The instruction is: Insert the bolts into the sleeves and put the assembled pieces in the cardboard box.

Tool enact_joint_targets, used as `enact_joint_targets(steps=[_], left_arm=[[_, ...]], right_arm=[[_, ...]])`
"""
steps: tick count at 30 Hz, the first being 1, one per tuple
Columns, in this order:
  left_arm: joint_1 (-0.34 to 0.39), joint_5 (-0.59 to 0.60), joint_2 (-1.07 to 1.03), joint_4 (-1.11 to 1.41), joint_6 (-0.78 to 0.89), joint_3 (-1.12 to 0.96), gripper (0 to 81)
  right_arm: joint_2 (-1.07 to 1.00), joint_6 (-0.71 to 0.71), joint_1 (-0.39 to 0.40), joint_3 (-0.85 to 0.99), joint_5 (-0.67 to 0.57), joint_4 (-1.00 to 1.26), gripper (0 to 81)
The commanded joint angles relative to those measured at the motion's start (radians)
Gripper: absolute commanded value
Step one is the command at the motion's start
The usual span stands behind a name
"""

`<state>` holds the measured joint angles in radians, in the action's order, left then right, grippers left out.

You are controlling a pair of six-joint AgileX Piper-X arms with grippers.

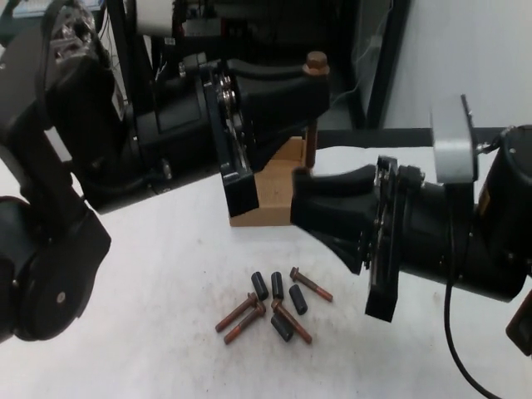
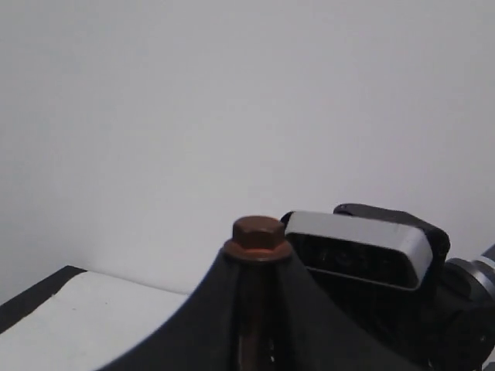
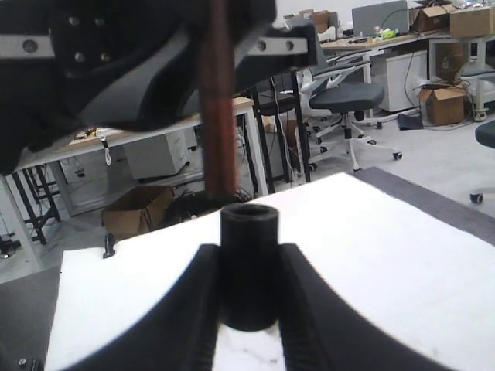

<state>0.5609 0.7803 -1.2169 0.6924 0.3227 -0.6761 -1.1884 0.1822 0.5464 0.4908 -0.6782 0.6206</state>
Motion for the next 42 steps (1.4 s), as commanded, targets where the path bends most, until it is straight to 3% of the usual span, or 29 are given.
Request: enact_joint_targets(steps=[1,8,20,26,28,34,42], left_arm=[[-0.008,-0.008,0.000,0.042,-0.009,-0.024,0.0],[-0.010,0.002,0.000,-0.023,-0.002,-0.024,0.0],[-0.010,0.001,0.000,-0.031,-0.009,-0.024,0.0],[-0.010,0.071,0.000,-0.031,-0.009,-0.024,0.4],[-0.010,0.096,0.000,-0.031,-0.004,-0.024,4.8],[-0.010,0.093,0.000,-0.031,-0.002,-0.024,31.1],[-0.013,0.093,0.000,-0.031,-0.002,-0.024,34.8]], right_arm=[[0.002,-0.034,0.002,0.006,-0.009,-0.038,0.9],[0.002,-0.008,0.002,0.008,-0.009,0.141,0.9],[0.002,0.002,0.002,0.008,-0.017,0.143,0.9],[0.002,0.002,0.002,0.008,-0.017,0.143,0.9],[0.002,0.002,0.002,0.008,-0.017,0.143,0.9],[0.002,0.002,0.002,0.008,-0.017,0.139,0.9],[0.002,0.002,0.002,0.008,-0.017,0.139,0.9]])
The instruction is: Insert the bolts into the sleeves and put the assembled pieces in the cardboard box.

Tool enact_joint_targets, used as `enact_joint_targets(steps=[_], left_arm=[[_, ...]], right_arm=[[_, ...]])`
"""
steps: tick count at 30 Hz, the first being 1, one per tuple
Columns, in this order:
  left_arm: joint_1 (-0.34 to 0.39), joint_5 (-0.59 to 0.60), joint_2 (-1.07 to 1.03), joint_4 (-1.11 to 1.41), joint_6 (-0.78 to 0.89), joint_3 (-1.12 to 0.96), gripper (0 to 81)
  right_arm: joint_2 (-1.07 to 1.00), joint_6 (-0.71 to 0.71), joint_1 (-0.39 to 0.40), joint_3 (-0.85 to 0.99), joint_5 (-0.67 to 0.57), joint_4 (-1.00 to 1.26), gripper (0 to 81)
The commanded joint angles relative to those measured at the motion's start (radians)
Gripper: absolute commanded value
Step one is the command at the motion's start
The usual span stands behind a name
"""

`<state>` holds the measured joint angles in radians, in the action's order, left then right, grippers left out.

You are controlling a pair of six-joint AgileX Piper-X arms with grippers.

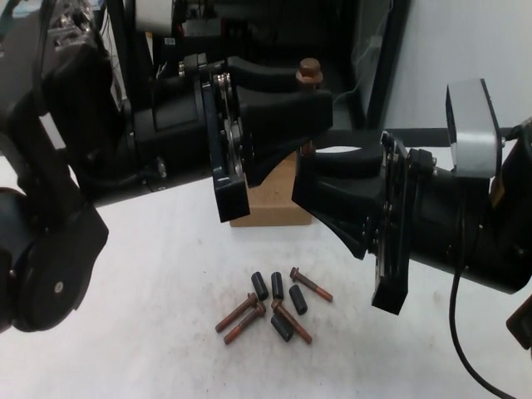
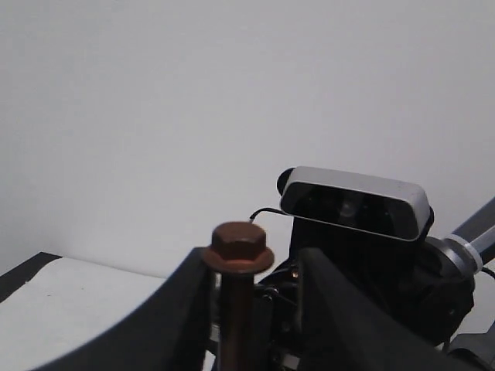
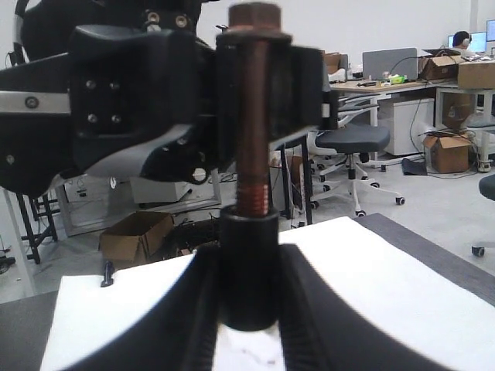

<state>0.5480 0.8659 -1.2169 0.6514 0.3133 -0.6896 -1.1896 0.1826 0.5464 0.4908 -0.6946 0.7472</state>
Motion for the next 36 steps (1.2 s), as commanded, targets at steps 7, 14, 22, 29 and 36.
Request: enact_joint_targets(steps=[7,14,22,29,36], left_arm=[[-0.042,0.010,0.000,-0.013,0.008,-0.010,34.8],[-0.055,0.011,0.000,-0.110,-0.026,-0.010,34.8],[-0.054,0.074,0.000,-0.035,-0.001,-0.010,34.8],[-0.054,0.112,0.024,-0.012,0.079,-0.010,34.8],[-0.068,0.029,0.026,-0.039,0.079,-0.010,34.8]], right_arm=[[0.003,0.002,0.002,0.008,0.000,0.012,0.9],[0.003,0.002,0.002,0.008,0.000,0.014,0.9],[0.003,0.002,0.002,0.008,0.000,0.012,0.9],[0.003,0.002,0.002,0.008,0.000,0.012,0.9],[0.003,0.013,0.002,0.008,0.031,0.012,0.9]])
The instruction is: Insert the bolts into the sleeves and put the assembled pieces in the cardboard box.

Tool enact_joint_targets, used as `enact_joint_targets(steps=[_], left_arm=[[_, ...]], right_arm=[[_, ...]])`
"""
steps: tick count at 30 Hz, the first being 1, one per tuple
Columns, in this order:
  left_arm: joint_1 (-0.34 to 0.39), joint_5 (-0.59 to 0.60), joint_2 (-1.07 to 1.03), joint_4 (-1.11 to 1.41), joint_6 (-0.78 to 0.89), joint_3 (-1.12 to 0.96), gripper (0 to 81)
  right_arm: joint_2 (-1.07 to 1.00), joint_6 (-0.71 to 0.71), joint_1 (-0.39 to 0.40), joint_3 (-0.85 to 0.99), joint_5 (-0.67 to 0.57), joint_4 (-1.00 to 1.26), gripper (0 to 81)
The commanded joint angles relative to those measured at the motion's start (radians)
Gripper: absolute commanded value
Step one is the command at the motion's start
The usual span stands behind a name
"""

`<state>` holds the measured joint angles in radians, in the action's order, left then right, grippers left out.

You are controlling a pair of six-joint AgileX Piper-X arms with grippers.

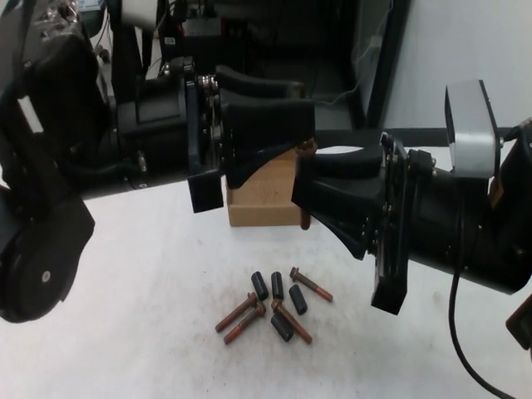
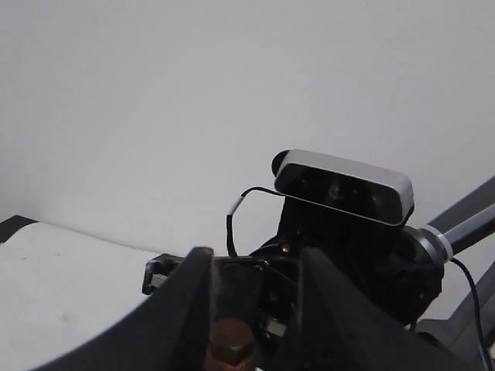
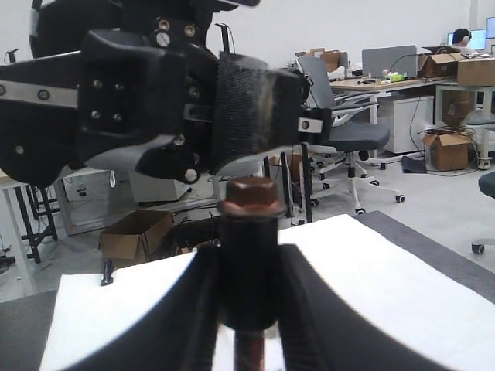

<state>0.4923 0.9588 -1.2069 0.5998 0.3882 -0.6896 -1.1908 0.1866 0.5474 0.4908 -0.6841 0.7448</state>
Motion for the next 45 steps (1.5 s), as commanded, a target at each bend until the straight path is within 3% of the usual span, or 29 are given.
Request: enact_joint_targets(steps=[1,3,6,9,14,17,20,23,34,45], left_arm=[[-0.019,-0.107,0.016,0.023,0.004,-0.010,34.8],[-0.036,-0.231,0.020,0.044,-0.004,-0.012,34.8],[-0.070,-0.394,0.026,0.037,-0.033,-0.012,34.7],[-0.095,-0.513,0.036,-0.045,-0.112,-0.012,34.7],[-0.110,-0.679,0.083,-0.418,-0.278,-0.020,34.2],[-0.110,-0.741,0.116,-0.665,-0.302,-0.023,28.3],[-0.110,-0.764,0.144,-0.863,-0.307,-0.023,18.5],[-0.110,-0.764,0.165,-0.970,-0.307,-0.023,14.5],[-0.110,-0.764,0.186,-1.086,-0.307,-0.023,14.6],[-0.110,-0.764,0.186,-1.154,-0.328,-0.023,14.6]], right_arm=[[0.005,0.026,0.001,0.008,0.056,0.014,0.9],[0.005,0.067,0.001,0.016,0.140,-0.017,0.9],[0.005,0.071,0.000,0.090,0.272,-0.248,0.9],[-0.019,-0.039,0.000,0.221,0.369,-0.542,0.9],[-0.167,-0.135,-0.009,0.477,0.480,-0.875,0.9],[-0.308,-0.135,-0.025,0.635,0.494,-0.987,0.9],[-0.444,-0.135,-0.043,0.774,0.499,-1.067,0.9],[-0.582,-0.135,-0.058,0.907,0.517,-1.129,0.9],[-0.940,-0.135,-0.071,1.260,0.583,-1.238,0.9],[-1.087,-0.135,-0.078,1.378,0.633,-1.235,0.9]])
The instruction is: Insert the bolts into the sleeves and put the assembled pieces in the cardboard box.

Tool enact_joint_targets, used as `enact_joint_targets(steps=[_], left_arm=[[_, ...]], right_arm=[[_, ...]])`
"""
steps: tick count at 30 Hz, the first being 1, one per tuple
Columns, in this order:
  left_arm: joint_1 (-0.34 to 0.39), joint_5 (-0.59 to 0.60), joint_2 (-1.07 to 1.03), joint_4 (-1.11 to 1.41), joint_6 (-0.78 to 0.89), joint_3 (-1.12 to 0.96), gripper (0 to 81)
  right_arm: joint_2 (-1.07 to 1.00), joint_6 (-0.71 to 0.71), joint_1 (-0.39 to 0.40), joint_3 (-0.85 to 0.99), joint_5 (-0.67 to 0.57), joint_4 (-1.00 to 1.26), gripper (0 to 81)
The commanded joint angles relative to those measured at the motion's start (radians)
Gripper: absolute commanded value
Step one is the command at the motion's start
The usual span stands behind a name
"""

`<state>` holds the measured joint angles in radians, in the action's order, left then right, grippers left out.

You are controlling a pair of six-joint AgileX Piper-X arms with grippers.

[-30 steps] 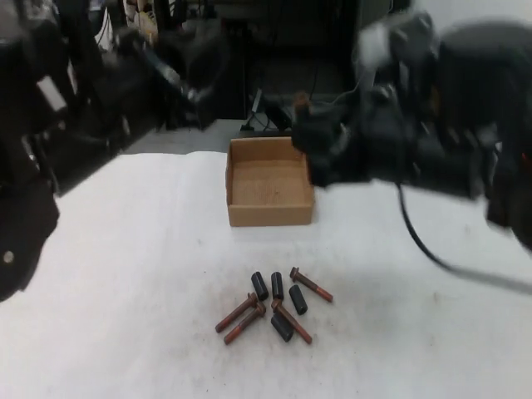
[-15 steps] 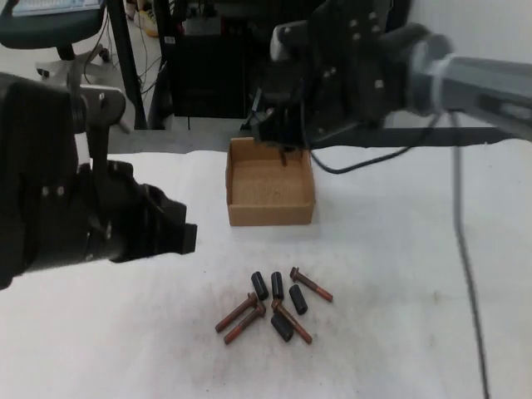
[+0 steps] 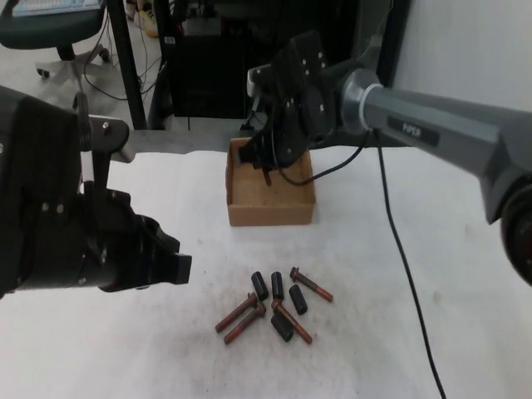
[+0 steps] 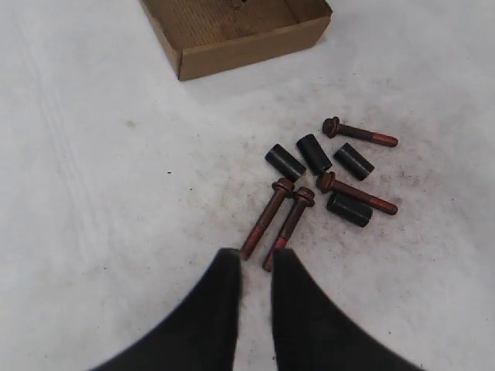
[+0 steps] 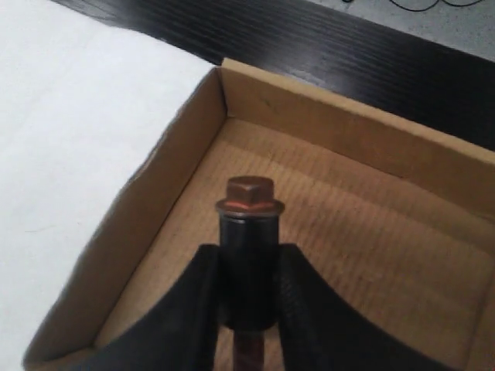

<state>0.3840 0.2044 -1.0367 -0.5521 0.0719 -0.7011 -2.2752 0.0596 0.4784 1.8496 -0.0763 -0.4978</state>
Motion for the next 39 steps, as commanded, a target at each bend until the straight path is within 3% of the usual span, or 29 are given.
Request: enact_joint_targets(steps=[1,3,8,10,20,22,25,29,32,34,39], left_arm=[[-0.001,-0.010,0.016,-0.005,-0.022,-0.012,14.6],[-0.001,-0.010,0.016,-0.005,-0.028,-0.012,14.6],[-0.001,0.011,0.016,-0.005,-0.028,-0.012,14.6],[-0.001,0.047,0.016,-0.005,-0.040,-0.012,14.6],[0.007,0.097,0.016,0.005,-0.097,-0.012,14.6],[0.022,0.112,0.003,0.010,-0.140,-0.012,14.6],[0.065,0.110,-0.055,0.012,-0.209,-0.012,14.6],[0.127,0.073,-0.198,0.044,-0.229,-0.033,13.9],[0.158,0.034,-0.324,0.045,-0.229,-0.106,7.2],[0.163,0.005,-0.399,0.045,-0.229,-0.164,1.1],[0.163,-0.076,-0.550,0.047,-0.248,-0.314,0.2]], right_arm=[[-0.006,-0.008,-0.012,0.021,0.025,0.007,0.1],[-0.007,-0.008,-0.016,0.020,0.025,0.007,4.8],[-0.003,-0.008,-0.030,0.052,0.010,0.007,32.2],[0.005,-0.008,-0.033,0.069,0.010,0.003,35.7],[0.136,-0.006,-0.036,0.088,-0.028,-0.144,26.0],[0.188,-0.006,-0.036,0.088,-0.028,-0.259,18.6],[0.266,-0.020,-0.039,0.085,-0.035,-0.430,0.5],[0.367,-0.054,-0.039,0.058,-0.035,-0.566,0.6],[0.449,-0.060,-0.039,0.010,-0.035,-0.624,0.6],[0.509,-0.060,-0.042,-0.042,-0.035,-0.647,0.6],[0.709,-0.060,-0.046,-0.220,-0.035,-0.652,0.6]])
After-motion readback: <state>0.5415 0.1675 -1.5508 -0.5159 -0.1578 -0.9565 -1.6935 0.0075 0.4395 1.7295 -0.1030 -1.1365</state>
